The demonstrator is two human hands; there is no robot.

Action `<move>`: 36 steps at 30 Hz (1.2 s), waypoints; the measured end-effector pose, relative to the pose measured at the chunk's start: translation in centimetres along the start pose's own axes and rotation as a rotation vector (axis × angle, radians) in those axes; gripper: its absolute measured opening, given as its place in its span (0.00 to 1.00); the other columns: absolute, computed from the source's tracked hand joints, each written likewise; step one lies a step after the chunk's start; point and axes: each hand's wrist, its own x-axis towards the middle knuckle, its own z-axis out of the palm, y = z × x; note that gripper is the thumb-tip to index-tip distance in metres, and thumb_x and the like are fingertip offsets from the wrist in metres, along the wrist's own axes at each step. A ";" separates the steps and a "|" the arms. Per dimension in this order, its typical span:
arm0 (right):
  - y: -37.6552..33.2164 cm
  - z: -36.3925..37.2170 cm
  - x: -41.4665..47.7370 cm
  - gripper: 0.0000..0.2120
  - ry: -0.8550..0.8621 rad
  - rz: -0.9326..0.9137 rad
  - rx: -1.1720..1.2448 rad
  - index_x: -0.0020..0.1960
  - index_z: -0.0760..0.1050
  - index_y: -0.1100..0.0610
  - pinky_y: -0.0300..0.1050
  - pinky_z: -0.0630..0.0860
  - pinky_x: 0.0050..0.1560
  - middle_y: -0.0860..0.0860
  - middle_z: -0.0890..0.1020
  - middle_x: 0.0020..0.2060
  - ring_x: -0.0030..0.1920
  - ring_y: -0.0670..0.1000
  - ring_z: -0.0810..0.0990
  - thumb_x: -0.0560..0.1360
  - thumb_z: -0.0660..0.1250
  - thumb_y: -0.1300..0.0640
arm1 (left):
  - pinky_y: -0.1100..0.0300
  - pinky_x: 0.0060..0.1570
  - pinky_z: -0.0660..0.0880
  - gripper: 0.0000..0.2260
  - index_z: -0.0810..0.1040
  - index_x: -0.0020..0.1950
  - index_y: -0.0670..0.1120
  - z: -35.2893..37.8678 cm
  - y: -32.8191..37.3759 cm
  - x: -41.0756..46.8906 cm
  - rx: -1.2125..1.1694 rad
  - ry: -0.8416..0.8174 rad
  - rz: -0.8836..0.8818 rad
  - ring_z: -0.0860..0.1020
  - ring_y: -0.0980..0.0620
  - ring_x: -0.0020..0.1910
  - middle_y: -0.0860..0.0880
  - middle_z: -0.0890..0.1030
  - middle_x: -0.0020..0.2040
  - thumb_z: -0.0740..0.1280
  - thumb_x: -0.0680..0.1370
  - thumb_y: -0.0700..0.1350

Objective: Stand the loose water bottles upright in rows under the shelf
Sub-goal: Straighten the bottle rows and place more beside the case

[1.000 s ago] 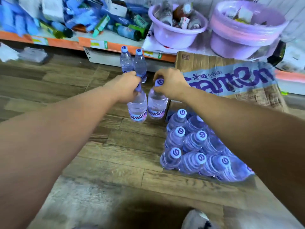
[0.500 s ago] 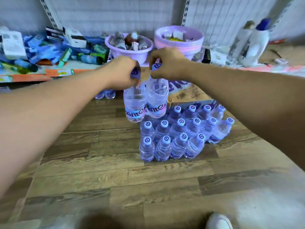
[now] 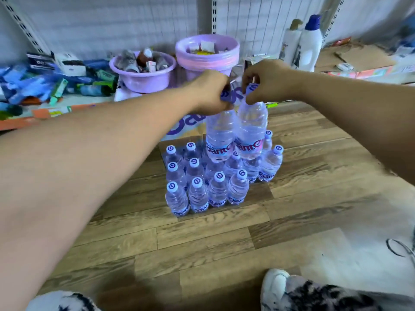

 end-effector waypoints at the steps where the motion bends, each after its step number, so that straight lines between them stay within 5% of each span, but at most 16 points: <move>1: 1.0 -0.3 -0.7 0.11 -0.003 0.023 -0.002 0.50 0.80 0.56 0.39 0.65 0.42 0.51 0.73 0.38 0.43 0.53 0.72 0.68 0.71 0.58 | 0.54 0.46 0.69 0.15 0.77 0.53 0.38 0.5 1.1 0.7 0.012 -0.008 0.012 0.77 0.42 0.52 0.39 0.79 0.51 0.67 0.75 0.49; 6: 5.7 -0.1 -3.7 0.09 -0.057 0.122 0.021 0.49 0.80 0.56 0.32 0.63 0.29 0.46 0.73 0.30 0.36 0.53 0.74 0.68 0.71 0.60 | 0.58 0.42 0.65 0.16 0.78 0.54 0.38 3.5 5.8 3.5 0.025 -0.033 0.064 0.77 0.41 0.54 0.38 0.80 0.55 0.68 0.75 0.49; 14: 12.0 4.0 -5.5 0.11 -0.114 0.187 0.031 0.49 0.80 0.56 0.40 0.67 0.40 0.54 0.77 0.41 0.41 0.54 0.74 0.67 0.72 0.60 | 0.55 0.49 0.70 0.19 0.77 0.56 0.39 10.0 9.1 6.1 0.016 -0.108 0.092 0.76 0.41 0.57 0.38 0.79 0.57 0.69 0.73 0.51; 19: 15.0 8.5 -5.9 0.11 -0.155 0.221 0.073 0.49 0.79 0.55 0.38 0.66 0.31 0.54 0.77 0.41 0.41 0.55 0.75 0.67 0.71 0.61 | 0.53 0.48 0.71 0.15 0.75 0.50 0.41 14.8 8.7 7.3 0.019 -0.211 0.078 0.77 0.40 0.54 0.38 0.77 0.50 0.72 0.71 0.49; 24: 17.0 14.2 -5.5 0.15 -0.175 0.230 0.088 0.55 0.78 0.57 0.43 0.67 0.43 0.58 0.79 0.49 0.47 0.57 0.75 0.68 0.70 0.61 | 0.50 0.47 0.73 0.17 0.74 0.51 0.40 20.2 7.1 8.1 -0.014 -0.261 0.018 0.76 0.43 0.49 0.43 0.73 0.48 0.71 0.71 0.49; 28: 17.9 17.9 -5.6 0.15 -0.226 0.207 0.120 0.56 0.77 0.59 0.39 0.61 0.42 0.57 0.76 0.47 0.55 0.58 0.75 0.69 0.70 0.62 | 0.52 0.41 0.72 0.14 0.73 0.50 0.40 24.2 6.2 8.0 0.010 -0.301 0.000 0.74 0.44 0.44 0.45 0.73 0.48 0.70 0.71 0.46; 36: 18.8 21.3 -5.3 0.14 -0.202 0.204 0.140 0.53 0.77 0.59 0.40 0.63 0.42 0.53 0.69 0.43 0.51 0.58 0.74 0.67 0.70 0.63 | 0.52 0.44 0.73 0.14 0.72 0.51 0.41 27.4 5.4 7.4 -0.034 -0.320 -0.043 0.76 0.40 0.50 0.42 0.73 0.52 0.70 0.71 0.46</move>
